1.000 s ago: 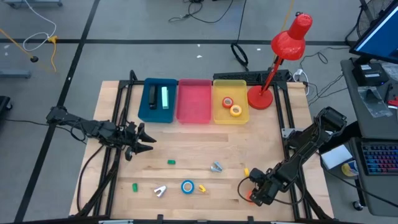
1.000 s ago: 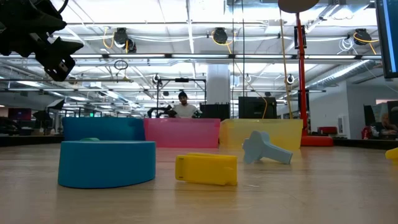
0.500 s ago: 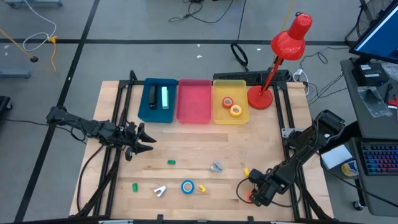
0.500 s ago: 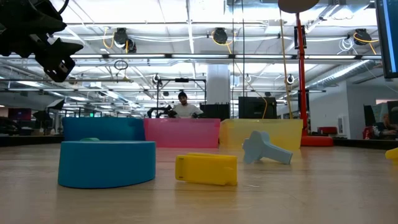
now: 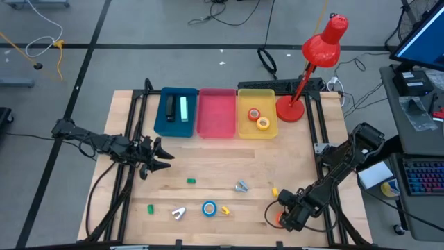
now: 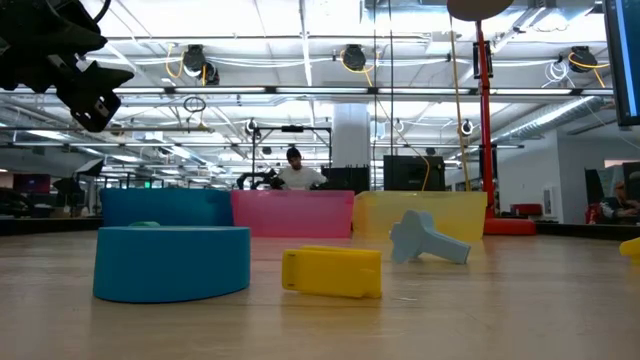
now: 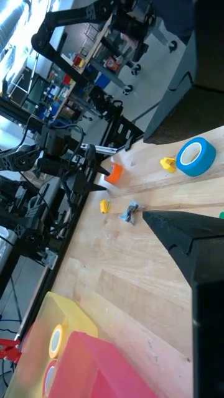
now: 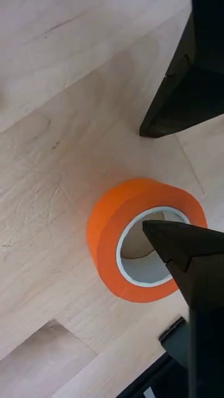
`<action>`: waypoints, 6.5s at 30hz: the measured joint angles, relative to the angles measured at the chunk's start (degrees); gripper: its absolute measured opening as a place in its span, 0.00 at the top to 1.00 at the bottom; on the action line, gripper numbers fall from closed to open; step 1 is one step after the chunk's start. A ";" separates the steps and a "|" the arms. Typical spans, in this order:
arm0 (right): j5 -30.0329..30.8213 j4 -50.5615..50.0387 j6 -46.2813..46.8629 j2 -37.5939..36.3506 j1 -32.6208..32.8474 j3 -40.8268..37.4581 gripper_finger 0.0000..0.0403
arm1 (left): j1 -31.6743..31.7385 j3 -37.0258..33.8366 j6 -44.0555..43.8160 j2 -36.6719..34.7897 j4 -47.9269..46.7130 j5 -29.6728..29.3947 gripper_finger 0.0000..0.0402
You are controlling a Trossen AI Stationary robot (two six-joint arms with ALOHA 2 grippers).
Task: Pick and place Stapler, Stapler remover, tape
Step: Put the orange tape into the yellow bin, then put the blue tape into the yellow bin
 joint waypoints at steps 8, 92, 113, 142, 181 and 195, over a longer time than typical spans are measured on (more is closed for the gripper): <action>1.08 -2.64 3.23 0.11 -0.26 0.00 0.54 | 0.01 0.00 0.02 -0.01 -0.01 0.00 0.54; 31.05 10.16 -79.10 3.60 -85.18 12.17 0.89 | 0.01 0.00 -4.52 -0.01 7.00 -9.36 0.54; 26.97 12.46 -77.90 3.61 -86.14 8.74 0.78 | 0.01 0.00 -5.11 -0.01 6.99 -9.65 0.54; 16.82 12.42 -81.00 -2.02 -82.87 8.67 0.68 | 0.01 0.00 -4.51 -0.02 7.03 -9.65 0.54; -1.62 49.81 -55.31 -60.71 -67.43 -38.56 0.77 | -1.27 4.65 -0.17 5.94 15.59 -18.63 0.54; -1.59 53.00 -58.26 -66.17 -67.43 -41.31 0.77 | -8.35 32.40 -11.32 35.44 -8.86 -16.55 0.54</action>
